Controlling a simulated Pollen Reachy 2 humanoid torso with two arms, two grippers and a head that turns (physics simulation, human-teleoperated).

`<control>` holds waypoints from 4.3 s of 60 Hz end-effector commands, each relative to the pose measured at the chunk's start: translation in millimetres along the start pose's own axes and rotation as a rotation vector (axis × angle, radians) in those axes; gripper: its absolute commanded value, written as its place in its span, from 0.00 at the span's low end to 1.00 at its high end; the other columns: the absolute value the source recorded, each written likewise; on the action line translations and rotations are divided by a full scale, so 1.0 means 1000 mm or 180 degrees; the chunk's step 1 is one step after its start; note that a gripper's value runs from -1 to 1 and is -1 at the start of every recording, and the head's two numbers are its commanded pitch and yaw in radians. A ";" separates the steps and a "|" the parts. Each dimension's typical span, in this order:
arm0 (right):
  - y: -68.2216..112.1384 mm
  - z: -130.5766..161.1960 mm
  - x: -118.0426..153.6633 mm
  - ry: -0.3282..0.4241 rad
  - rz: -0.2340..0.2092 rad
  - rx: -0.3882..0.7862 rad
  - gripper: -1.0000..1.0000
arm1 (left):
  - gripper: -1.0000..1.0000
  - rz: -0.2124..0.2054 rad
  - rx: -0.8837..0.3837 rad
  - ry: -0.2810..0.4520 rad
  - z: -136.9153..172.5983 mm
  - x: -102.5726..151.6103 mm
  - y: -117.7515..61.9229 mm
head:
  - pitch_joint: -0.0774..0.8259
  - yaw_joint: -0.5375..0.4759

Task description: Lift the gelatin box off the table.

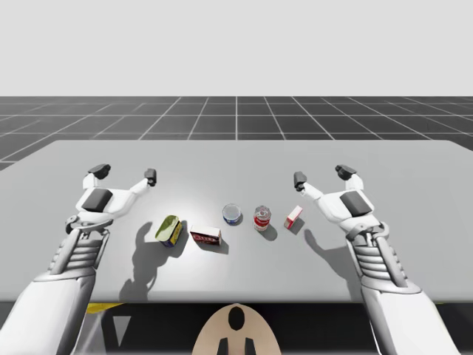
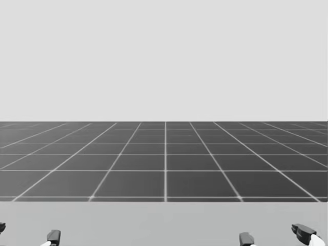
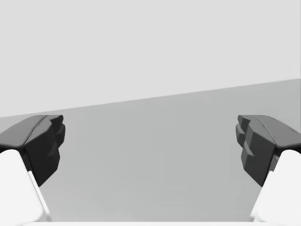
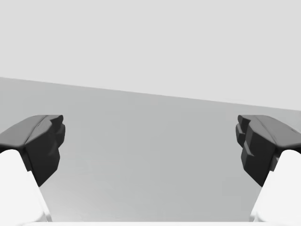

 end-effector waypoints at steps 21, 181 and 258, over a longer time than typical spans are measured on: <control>0.003 -0.001 0.000 0.0026 0.0040 0.0019 0.00 | 0.00 -0.0032 0.0005 0.0035 -0.001 -0.002 -0.001 | 0.28 0.54; -0.018 0.007 -0.101 0.1114 0.0045 0.1708 0.00 | 0.00 0.0002 -0.0002 -0.0023 0.003 0.006 -0.008 | 0.83 0.26; -0.019 -0.002 0.028 0.0292 0.0428 0.1512 1.00 | 0.00 0.0014 0.0009 -0.0033 0.005 0.008 -0.011 | 0.43 0.28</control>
